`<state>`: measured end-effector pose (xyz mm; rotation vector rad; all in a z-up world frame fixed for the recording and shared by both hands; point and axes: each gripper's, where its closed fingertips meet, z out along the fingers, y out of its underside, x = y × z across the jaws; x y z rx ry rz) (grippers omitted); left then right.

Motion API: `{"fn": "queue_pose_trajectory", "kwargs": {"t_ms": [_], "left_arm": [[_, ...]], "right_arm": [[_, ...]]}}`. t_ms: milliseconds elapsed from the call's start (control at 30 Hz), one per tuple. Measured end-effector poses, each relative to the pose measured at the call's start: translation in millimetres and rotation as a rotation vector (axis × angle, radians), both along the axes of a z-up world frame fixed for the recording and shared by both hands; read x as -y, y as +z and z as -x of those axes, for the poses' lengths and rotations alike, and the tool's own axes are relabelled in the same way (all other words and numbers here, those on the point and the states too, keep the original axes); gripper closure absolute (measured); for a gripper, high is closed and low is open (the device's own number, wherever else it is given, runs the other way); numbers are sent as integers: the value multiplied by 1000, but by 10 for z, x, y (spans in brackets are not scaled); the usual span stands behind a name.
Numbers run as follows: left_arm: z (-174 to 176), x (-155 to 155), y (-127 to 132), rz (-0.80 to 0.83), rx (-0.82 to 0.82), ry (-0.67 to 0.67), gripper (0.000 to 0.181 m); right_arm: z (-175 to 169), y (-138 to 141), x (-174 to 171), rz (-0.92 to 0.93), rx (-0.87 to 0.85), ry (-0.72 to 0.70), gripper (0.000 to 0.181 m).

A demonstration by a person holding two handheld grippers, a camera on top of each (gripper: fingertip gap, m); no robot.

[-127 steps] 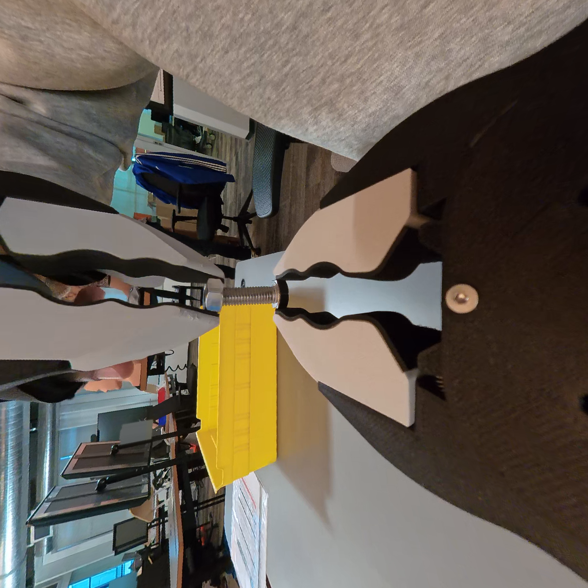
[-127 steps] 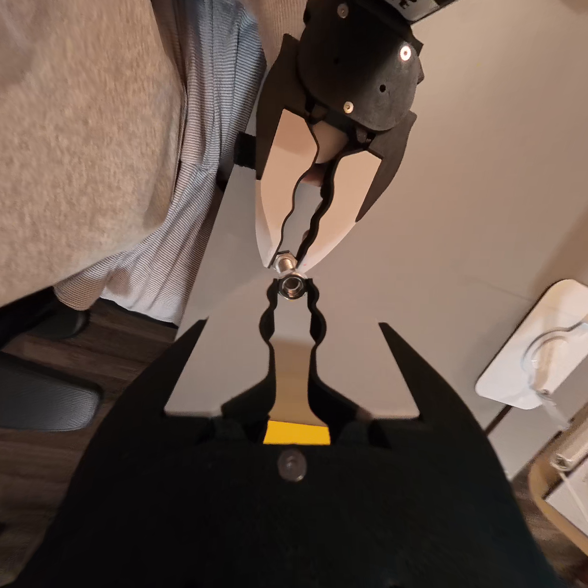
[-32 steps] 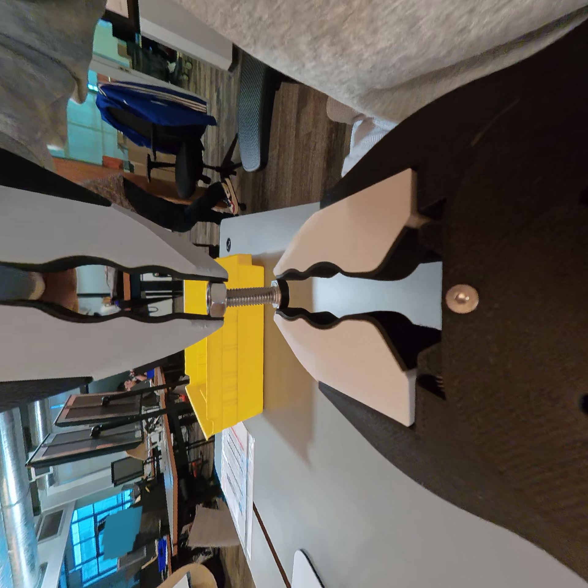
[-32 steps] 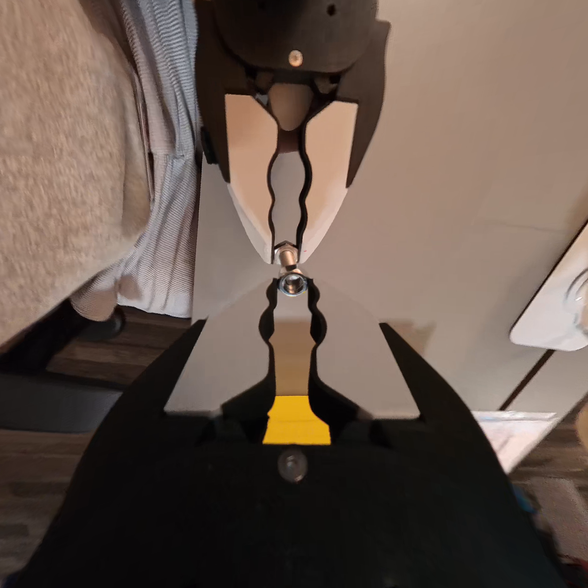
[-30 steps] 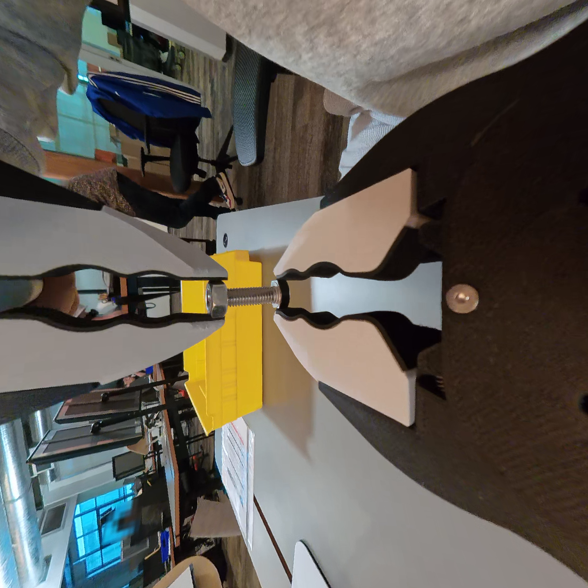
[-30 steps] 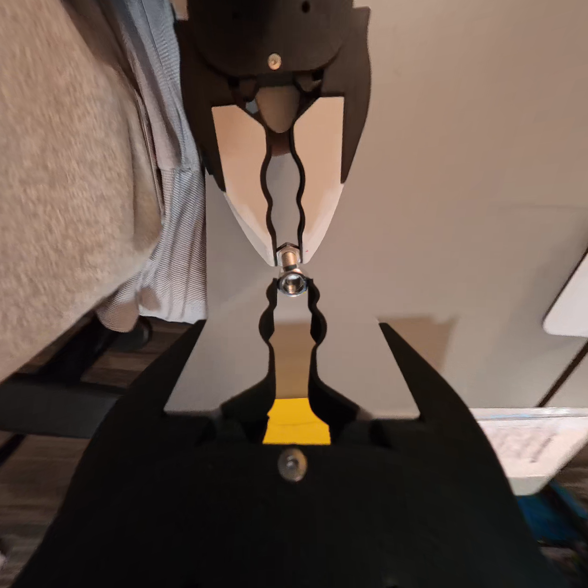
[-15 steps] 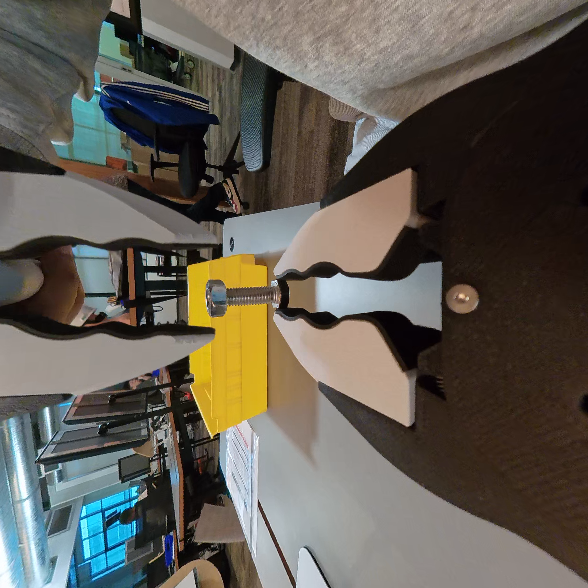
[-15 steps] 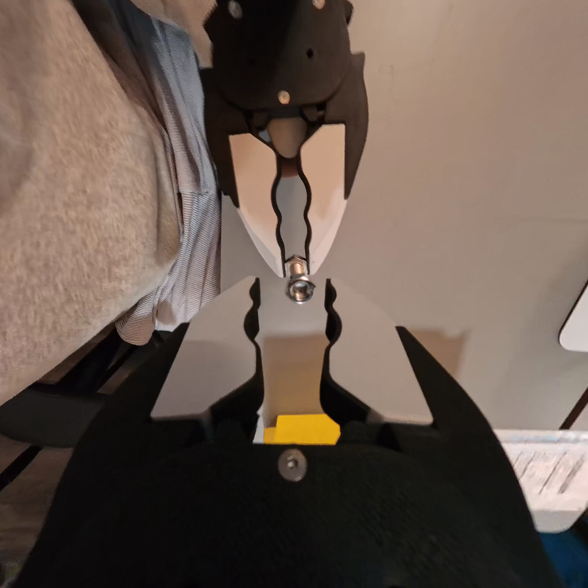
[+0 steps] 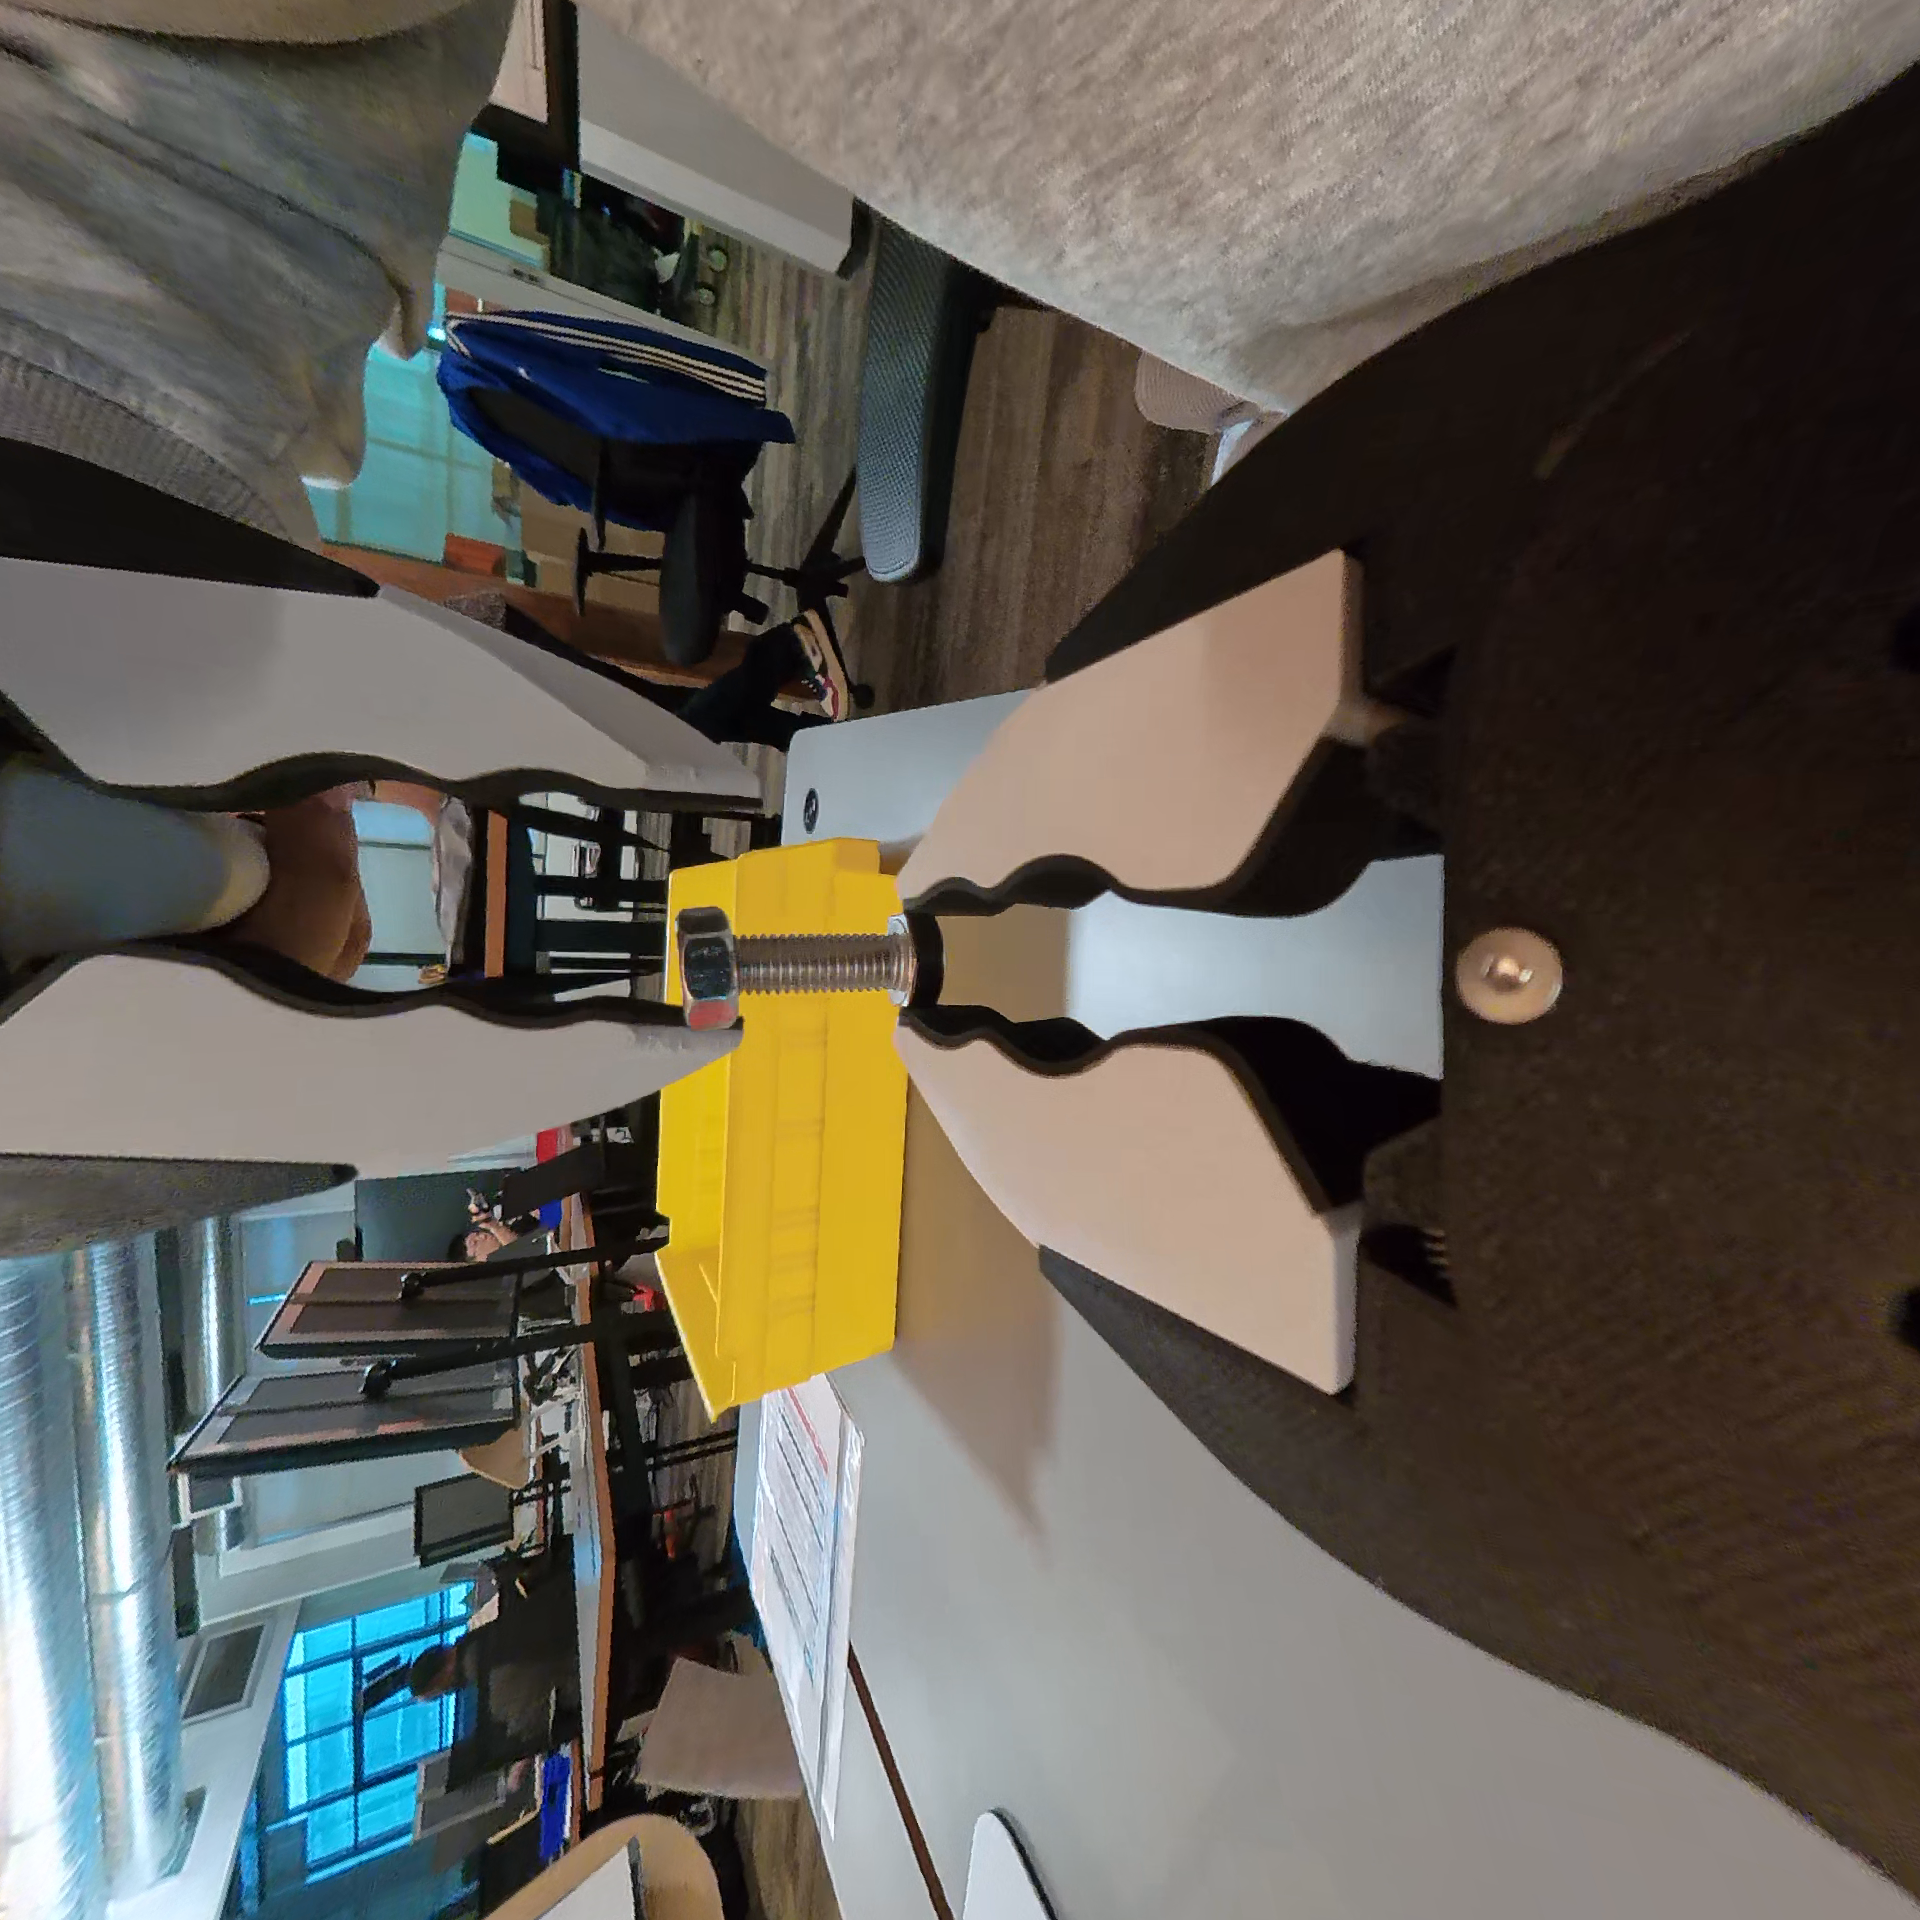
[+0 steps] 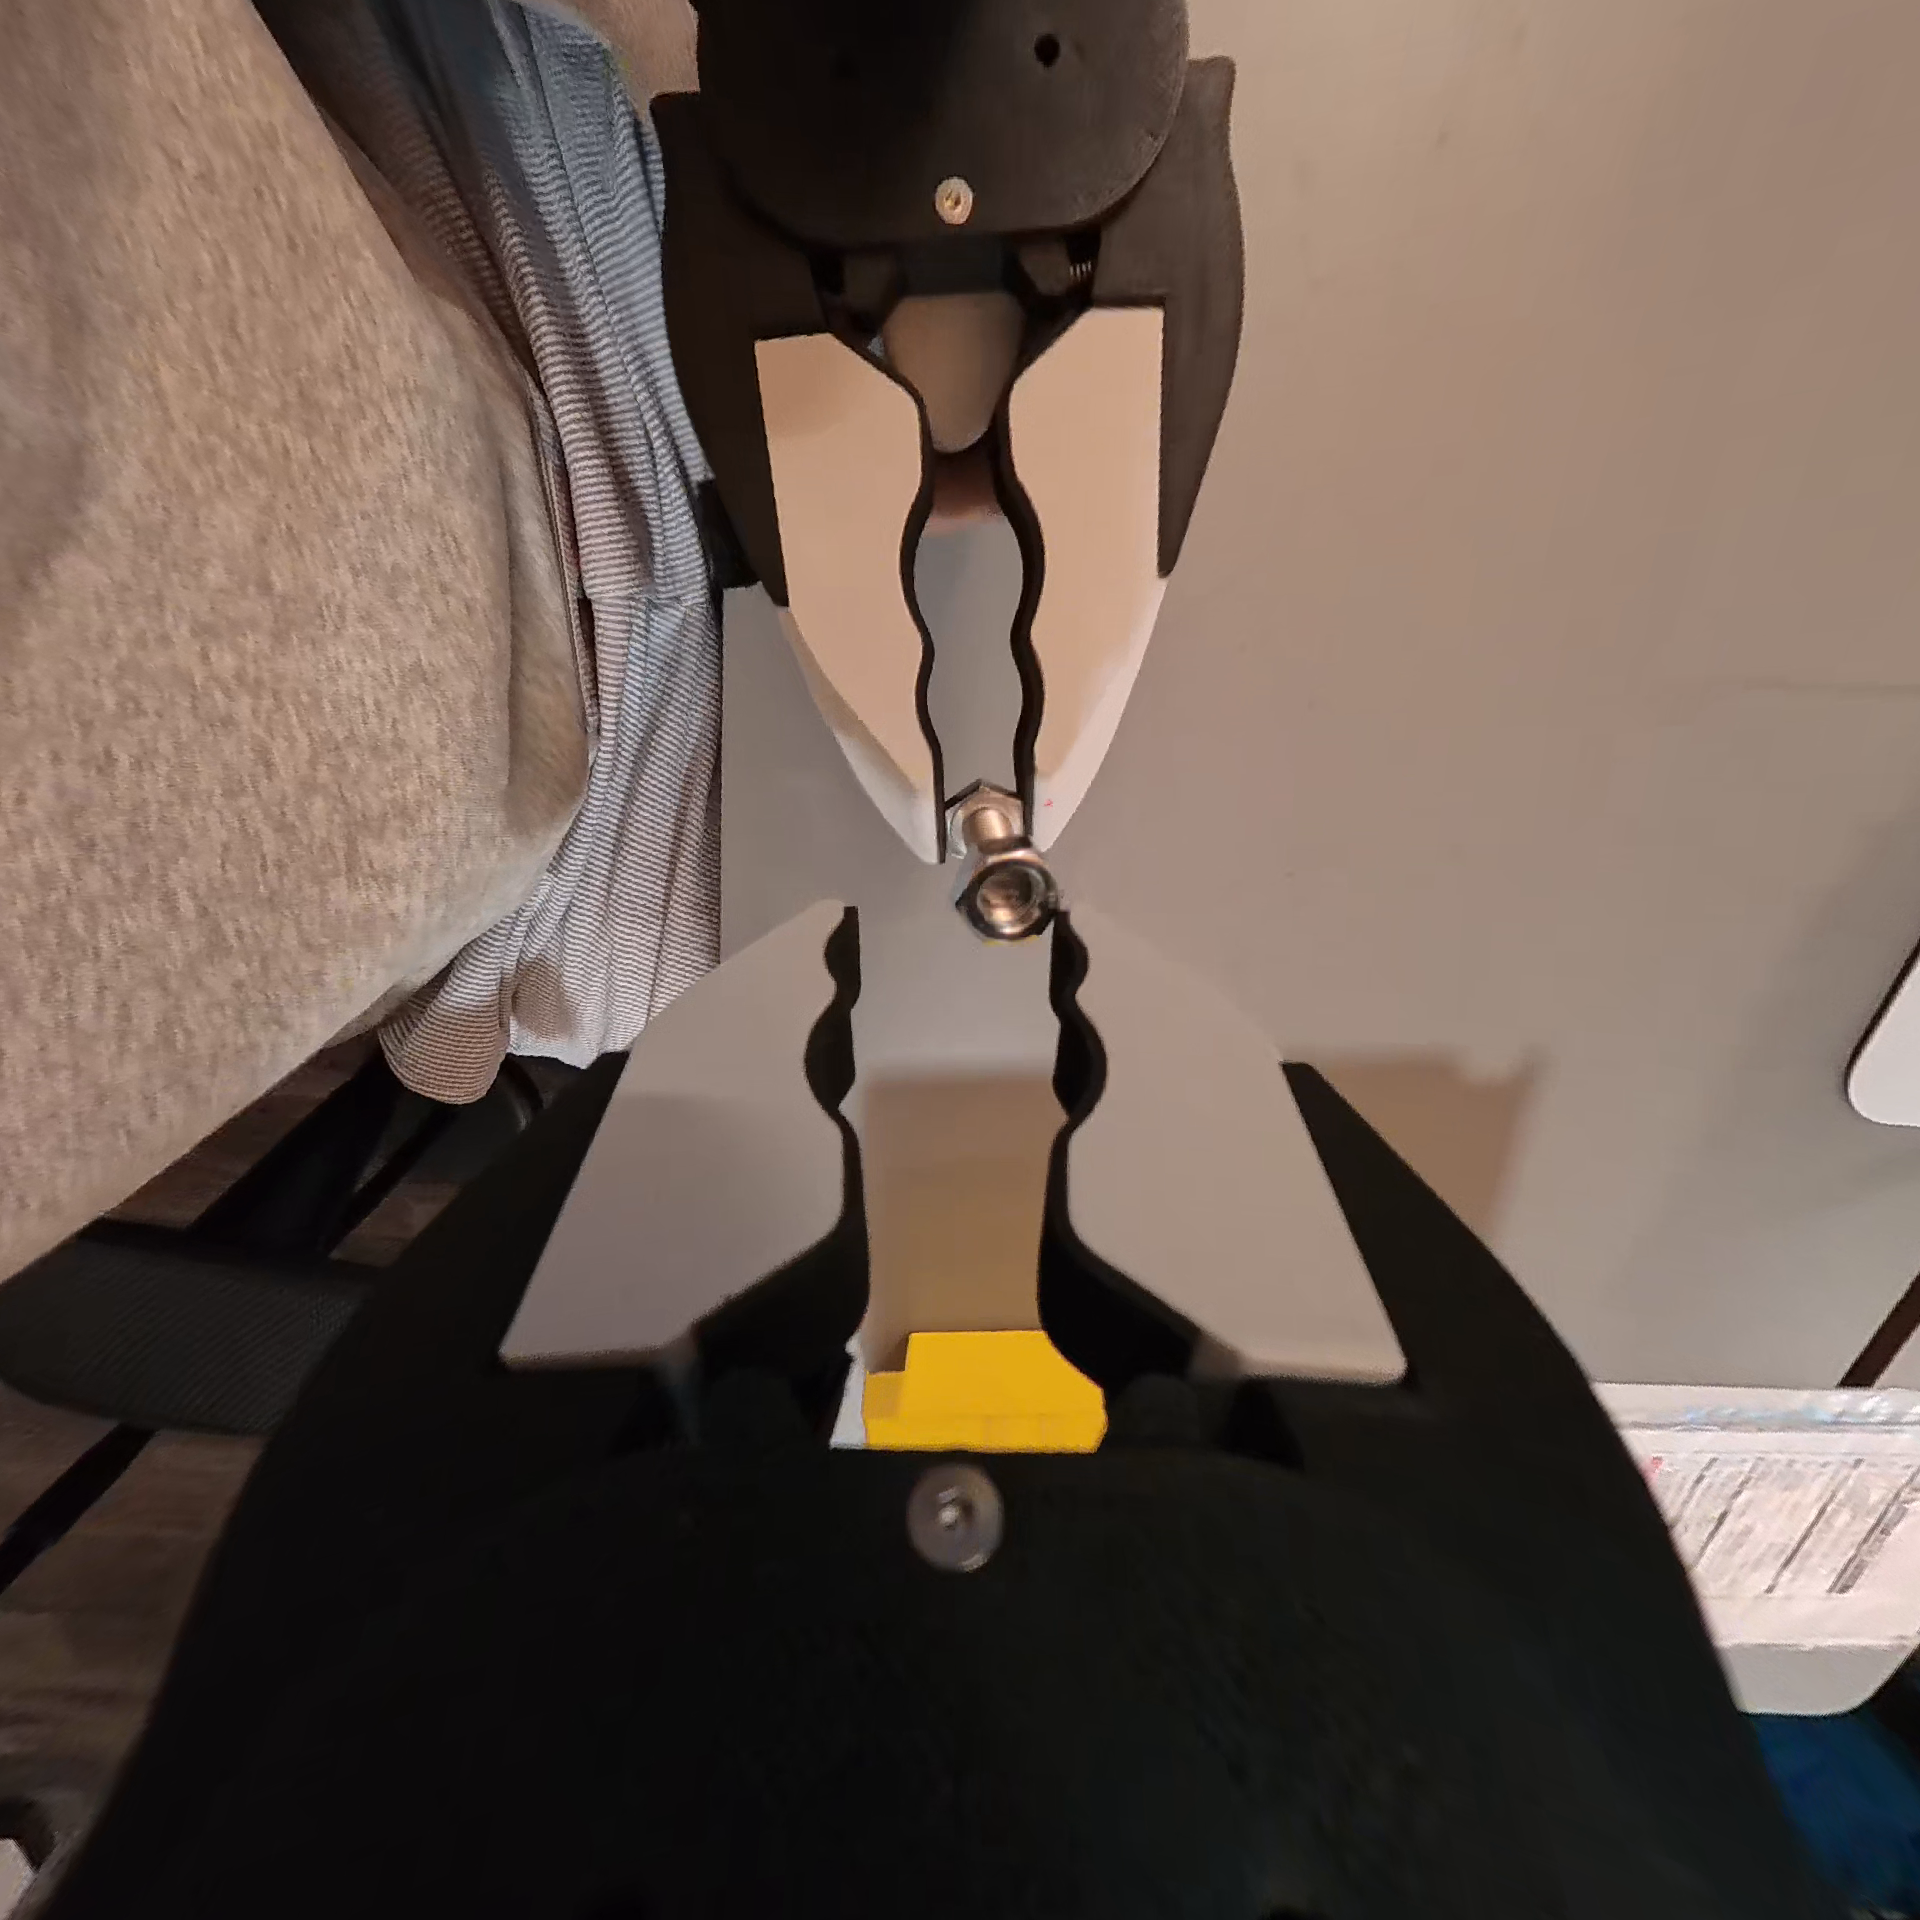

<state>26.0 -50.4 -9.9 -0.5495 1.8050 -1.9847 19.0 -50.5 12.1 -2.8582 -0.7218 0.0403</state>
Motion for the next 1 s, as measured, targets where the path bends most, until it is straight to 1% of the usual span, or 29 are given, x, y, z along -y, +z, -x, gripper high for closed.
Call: {"fn": "queue_pose_trajectory", "kwargs": {"t_ms": [133, 267, 667, 767, 867, 1000], "left_arm": [[-4, -8, -1, 5, -4, -1, 164], [11, 5, 4, 5, 2, -7, 164], [11, -18, 36, 34, -2, -5, 164], [3, -26, 28, 32, -5, -6, 164], [13, -12, 18, 22, -1, -8, 164], [3, -28, 38, 33, 2, 4, 164]], "right_arm": [[-17, 46, -33, -33, 15, 5, 146], [78, 109, -121, -100, -9, 43, 147], [-7, 57, -13, -34, 21, 19, 149], [-33, 75, -54, -59, 39, 18, 147], [13, 117, -133, -107, 24, 30, 146], [-6, 64, -111, -70, 58, 27, 145]]}}
